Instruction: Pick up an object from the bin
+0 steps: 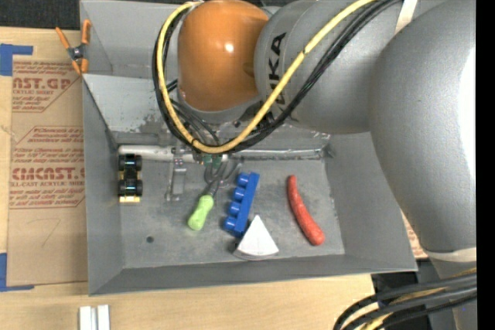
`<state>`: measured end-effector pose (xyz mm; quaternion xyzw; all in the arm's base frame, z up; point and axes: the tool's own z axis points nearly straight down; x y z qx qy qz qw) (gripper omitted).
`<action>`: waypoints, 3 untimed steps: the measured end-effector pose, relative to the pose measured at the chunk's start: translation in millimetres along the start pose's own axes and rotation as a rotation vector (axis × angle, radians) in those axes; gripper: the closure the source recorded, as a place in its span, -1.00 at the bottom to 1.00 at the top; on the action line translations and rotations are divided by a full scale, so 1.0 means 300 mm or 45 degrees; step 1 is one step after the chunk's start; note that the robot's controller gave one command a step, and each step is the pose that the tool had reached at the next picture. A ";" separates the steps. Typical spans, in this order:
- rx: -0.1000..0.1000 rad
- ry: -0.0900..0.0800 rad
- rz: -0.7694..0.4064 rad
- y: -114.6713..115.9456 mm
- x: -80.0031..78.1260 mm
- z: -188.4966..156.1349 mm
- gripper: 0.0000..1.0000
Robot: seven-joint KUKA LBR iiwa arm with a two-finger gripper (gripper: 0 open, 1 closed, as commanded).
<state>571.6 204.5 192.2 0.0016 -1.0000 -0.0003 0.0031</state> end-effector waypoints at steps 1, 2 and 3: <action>-0.001 -0.010 0.004 -0.005 -0.007 -0.017 -1.00; 0.000 -0.010 -0.336 -0.183 0.045 0.292 -1.00; -0.001 -0.017 -0.549 -0.233 0.032 0.230 -1.00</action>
Offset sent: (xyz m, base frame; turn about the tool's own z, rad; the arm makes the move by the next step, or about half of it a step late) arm -0.0201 -0.0757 -0.1222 -0.3579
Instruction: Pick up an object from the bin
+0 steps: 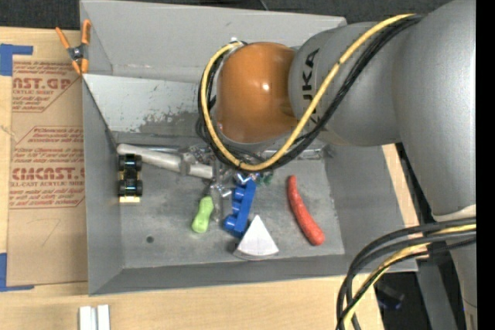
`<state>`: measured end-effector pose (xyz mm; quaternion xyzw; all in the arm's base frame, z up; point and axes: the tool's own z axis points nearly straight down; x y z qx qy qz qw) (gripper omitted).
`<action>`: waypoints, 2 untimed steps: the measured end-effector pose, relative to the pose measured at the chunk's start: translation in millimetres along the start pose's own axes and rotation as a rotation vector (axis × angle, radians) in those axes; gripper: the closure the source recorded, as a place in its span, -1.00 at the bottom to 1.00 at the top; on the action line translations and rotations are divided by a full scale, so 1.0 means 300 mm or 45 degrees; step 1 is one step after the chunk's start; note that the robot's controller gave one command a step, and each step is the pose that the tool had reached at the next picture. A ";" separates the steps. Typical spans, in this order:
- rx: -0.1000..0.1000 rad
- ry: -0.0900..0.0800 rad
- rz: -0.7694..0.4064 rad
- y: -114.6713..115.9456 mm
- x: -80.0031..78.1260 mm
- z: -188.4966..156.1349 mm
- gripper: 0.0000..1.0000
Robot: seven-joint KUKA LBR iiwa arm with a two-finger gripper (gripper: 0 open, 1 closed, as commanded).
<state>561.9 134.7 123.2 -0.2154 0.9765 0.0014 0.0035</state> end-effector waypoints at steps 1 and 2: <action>-0.002 0.014 0.082 -0.040 0.058 0.081 -1.00; 0.000 -0.003 -0.541 -0.139 0.086 0.179 -1.00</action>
Offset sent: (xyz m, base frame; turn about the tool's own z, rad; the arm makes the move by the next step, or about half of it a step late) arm -0.0055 -0.0483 -0.0532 -0.4272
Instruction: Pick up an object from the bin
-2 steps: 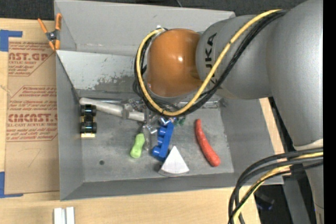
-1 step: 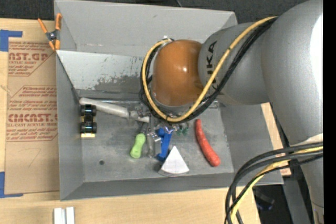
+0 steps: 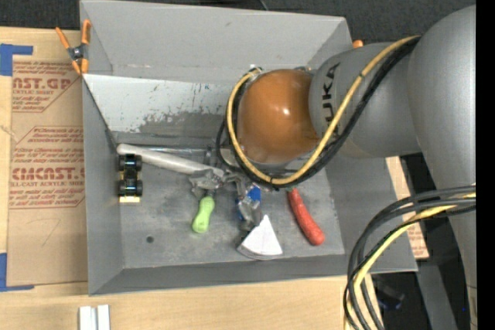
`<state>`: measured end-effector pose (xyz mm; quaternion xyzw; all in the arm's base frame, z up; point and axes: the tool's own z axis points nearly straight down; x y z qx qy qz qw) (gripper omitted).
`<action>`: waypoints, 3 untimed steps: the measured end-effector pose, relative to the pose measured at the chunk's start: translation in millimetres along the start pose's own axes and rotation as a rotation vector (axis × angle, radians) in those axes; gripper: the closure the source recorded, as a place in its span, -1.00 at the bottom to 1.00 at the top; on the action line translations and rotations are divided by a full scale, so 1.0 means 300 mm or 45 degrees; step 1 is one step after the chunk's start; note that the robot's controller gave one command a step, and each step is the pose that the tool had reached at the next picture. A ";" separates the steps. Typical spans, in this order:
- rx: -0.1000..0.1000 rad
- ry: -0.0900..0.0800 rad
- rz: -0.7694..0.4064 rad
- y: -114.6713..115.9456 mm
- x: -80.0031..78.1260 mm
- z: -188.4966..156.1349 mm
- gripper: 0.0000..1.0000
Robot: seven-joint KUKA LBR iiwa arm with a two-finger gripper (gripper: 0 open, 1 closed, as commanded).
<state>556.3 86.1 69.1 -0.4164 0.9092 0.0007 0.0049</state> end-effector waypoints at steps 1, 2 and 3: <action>-0.007 0.006 0.352 0.044 -0.073 -0.005 1.00; -0.007 0.006 0.352 0.044 -0.073 -0.006 1.00; -0.009 0.010 0.352 0.047 -0.071 -0.047 1.00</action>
Offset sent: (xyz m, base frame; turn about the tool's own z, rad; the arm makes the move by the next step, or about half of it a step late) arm 0.0000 0.0000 0.0000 0.0000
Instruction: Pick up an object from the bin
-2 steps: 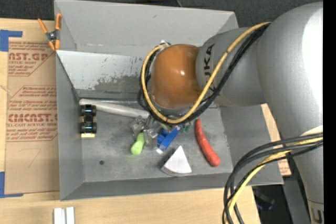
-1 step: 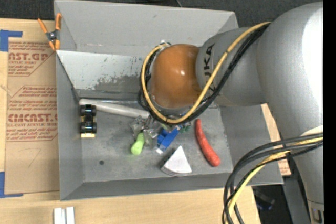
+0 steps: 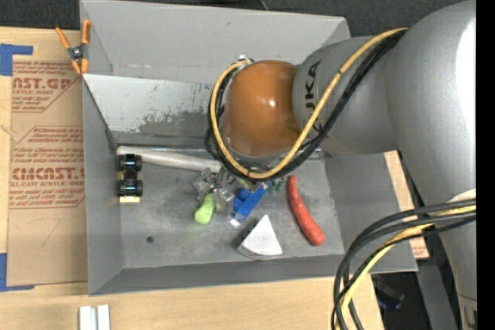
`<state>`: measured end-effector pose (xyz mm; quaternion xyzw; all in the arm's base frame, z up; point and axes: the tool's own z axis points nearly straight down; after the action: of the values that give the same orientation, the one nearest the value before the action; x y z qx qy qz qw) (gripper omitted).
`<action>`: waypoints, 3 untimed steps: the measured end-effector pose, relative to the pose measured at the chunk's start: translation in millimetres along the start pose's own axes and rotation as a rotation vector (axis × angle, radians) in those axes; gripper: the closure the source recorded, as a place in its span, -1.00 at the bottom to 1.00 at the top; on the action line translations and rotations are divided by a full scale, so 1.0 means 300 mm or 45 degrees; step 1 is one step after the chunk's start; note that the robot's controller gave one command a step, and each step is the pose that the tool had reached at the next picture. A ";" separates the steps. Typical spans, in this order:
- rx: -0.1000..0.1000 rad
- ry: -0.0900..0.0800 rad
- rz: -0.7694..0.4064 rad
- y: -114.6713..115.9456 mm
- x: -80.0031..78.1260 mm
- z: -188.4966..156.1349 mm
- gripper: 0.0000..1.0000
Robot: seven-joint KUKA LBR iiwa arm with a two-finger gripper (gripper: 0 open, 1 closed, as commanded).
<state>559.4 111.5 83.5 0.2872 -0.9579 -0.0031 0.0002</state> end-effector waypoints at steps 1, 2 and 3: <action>0.001 -0.005 0.000 0.000 -0.003 -0.042 1.00; -0.001 -0.001 0.001 0.003 -0.001 -0.096 1.00; 0.001 -0.006 0.000 0.004 -0.004 -0.148 1.00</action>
Offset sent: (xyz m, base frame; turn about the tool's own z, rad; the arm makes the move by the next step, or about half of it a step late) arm 0.0010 0.0002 0.0486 0.0005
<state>559.8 112.9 127.8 0.2870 -0.9579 -0.0035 -0.0021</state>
